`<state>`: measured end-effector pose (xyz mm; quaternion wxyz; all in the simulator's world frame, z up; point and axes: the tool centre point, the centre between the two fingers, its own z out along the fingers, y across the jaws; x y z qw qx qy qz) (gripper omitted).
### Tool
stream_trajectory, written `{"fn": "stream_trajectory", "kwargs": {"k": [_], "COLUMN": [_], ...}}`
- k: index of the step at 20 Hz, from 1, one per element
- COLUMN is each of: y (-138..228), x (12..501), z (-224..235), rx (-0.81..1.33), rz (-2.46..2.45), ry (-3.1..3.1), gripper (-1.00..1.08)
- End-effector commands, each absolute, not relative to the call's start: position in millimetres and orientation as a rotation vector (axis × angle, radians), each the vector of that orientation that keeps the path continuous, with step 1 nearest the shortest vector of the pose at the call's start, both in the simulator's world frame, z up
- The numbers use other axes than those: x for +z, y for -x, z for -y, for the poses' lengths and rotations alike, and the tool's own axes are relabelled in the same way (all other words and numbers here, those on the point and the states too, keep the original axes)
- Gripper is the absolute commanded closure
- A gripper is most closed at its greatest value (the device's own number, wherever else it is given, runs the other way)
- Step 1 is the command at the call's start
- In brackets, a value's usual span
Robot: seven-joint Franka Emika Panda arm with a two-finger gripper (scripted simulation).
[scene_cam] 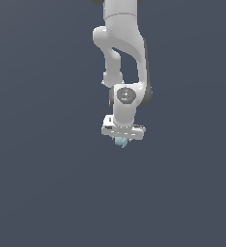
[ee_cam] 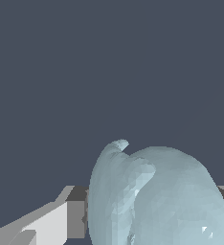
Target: Pick up the object and move it to a goal position.
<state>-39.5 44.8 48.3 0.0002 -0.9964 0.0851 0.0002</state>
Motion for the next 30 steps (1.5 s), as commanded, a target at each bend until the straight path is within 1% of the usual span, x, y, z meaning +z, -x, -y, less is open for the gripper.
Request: {"fn": "stream_trajectory", "kwargs": {"k": [1,6,15,20,25,30], "y": [40.2,43.7,51.6,53.7,54.2,52.9], "x": [56.3,83.1,155.0,186.6,204.2,207.6], "z": [-36.7,-10.1,61.1,92.4,110.0,113.9], "rx": [-0.001,-0.001,0.0,0.0,0.0,0.0], "rz": [-0.269,-0.269,-0.269,-0.269,-0.27,-0.27], "ry": [3.13,3.13,3.129,3.129,3.129,3.13], "gripper": [1.08,1.08,1.08,1.08,1.08,1.08]}}
